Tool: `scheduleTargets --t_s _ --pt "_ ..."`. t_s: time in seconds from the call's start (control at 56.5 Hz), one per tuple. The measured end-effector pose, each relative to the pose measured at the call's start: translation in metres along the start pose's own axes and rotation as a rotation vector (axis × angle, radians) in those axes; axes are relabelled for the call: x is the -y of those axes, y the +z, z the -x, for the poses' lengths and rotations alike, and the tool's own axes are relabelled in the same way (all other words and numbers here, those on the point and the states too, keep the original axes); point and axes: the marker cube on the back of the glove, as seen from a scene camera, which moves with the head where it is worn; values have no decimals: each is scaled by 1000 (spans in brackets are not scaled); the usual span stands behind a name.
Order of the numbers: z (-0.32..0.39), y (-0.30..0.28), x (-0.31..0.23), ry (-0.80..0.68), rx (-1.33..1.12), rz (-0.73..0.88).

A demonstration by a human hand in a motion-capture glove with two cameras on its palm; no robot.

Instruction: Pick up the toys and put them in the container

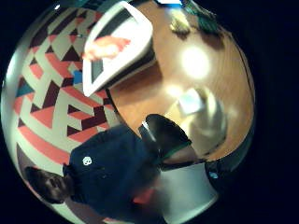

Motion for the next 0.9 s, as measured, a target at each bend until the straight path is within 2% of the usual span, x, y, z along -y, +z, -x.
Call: scheduleTargets --t_s 0.088,0.159,0.318,0.513,0.707,0.831,0.902 --pt "12 41 -12 -14 63 101" --pt "22 59 -15 -37 57 118" --pt "29 67 -8 -101 -82 44" --pt "39 60 7 -191 -54 -189" --pt "47 0 24 -207 4 -283" --pt "70 -65 29 -231 85 -448" --pt "83 -115 39 -238 149 -622"
